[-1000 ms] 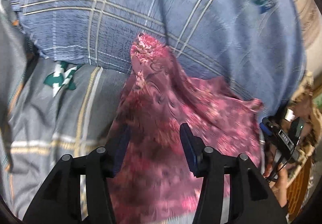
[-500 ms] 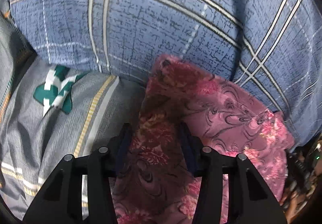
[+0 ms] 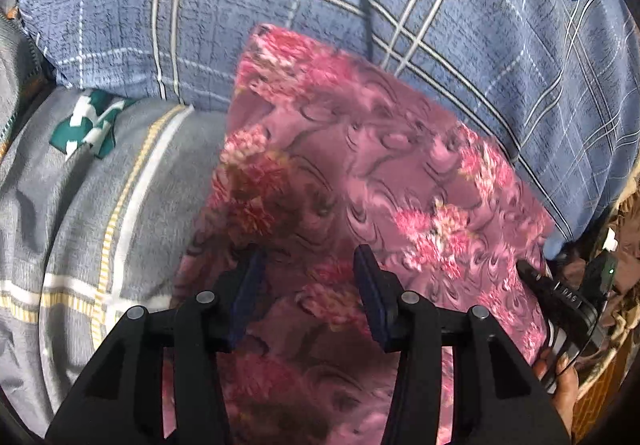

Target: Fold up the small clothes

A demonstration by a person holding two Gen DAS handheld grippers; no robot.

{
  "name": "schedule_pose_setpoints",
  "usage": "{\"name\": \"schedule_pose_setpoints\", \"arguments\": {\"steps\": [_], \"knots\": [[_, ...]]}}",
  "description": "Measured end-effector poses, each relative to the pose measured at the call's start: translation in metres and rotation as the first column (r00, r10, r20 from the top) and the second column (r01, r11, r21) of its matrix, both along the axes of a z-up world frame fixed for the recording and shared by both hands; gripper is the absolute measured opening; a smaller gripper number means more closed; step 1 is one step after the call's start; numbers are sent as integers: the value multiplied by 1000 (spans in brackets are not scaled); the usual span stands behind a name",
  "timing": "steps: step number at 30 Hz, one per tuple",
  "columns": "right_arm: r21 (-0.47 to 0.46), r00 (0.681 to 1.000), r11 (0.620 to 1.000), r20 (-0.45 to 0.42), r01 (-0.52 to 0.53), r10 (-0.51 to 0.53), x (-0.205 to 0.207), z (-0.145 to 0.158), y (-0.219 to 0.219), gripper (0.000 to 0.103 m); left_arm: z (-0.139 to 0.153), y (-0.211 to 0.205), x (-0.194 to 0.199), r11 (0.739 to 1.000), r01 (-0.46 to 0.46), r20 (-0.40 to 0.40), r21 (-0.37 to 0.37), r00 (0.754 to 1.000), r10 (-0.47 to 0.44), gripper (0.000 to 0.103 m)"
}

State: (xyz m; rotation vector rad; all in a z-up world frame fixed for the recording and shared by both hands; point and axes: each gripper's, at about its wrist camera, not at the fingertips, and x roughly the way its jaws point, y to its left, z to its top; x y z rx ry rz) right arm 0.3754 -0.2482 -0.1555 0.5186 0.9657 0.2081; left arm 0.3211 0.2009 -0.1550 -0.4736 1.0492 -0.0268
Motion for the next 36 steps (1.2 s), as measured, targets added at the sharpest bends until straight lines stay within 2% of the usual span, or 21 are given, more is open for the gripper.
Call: {"name": "schedule_pose_setpoints", "arguments": {"steps": [3,6,9,11,14,16,17,18,19,21,24,26,28,30,31,32,35,36], "knots": [[-25,1000,1000,7,12,-12,4,-1,-2,0,2,2,-4,1000,11,1,14,1000,-11,46],[-62,999,998,44,-9,11,-10,22,10,14,18,10,-18,999,27,-5,-35,1000,-27,46],[-42,983,993,142,-108,113,-49,50,33,24,39,30,-45,997,33,42,-67,999,-30,46],[-28,975,989,166,-145,147,-71,56,42,31,44,37,-61,997,37,48,-70,998,-34,46],[13,965,978,167,-209,204,-94,48,63,31,32,41,-81,996,67,14,-55,998,-66,46],[-41,963,972,133,-230,233,-99,34,79,31,20,23,-93,998,69,-23,3,997,-69,46],[-65,965,970,99,-235,241,-102,22,84,31,16,15,-88,998,70,-35,4,997,-70,47],[-76,968,970,79,-233,238,-104,15,85,29,11,17,-90,998,67,-38,-18,997,-68,47],[-84,969,972,96,-220,227,-108,13,85,28,13,20,-93,998,60,-22,-32,998,-61,47],[-117,972,972,90,-205,216,-107,18,88,29,17,30,-93,996,54,-45,-77,997,-57,46],[-117,958,963,124,-243,257,-115,35,105,35,30,48,-95,991,33,-14,-132,999,-35,47],[-145,931,939,154,-311,332,-120,48,131,45,33,60,-95,988,13,-3,-153,1000,-13,49],[-192,887,900,180,-392,425,-130,55,166,56,37,75,-96,981,-8,-3,-193,1000,8,51],[-242,826,840,188,-486,532,-143,57,202,58,37,84,-95,974,-19,-11,-224,1000,17,51],[-276,782,794,184,-541,596,-150,56,229,58,38,89,-94,972,-27,-13,-233,1000,25,51],[-304,752,762,178,-572,635,-154,54,249,59,39,94,-96,971,-31,-14,-237,1000,28,51],[-437,664,649,143,-623,734,-165,43,308,59,37,100,-96,967,-36,-9,-251,999,35,51],[-471,647,621,129,-627,752,-168,39,318,60,37,101,-95,968,-35,-8,-250,999,35,51]]}}
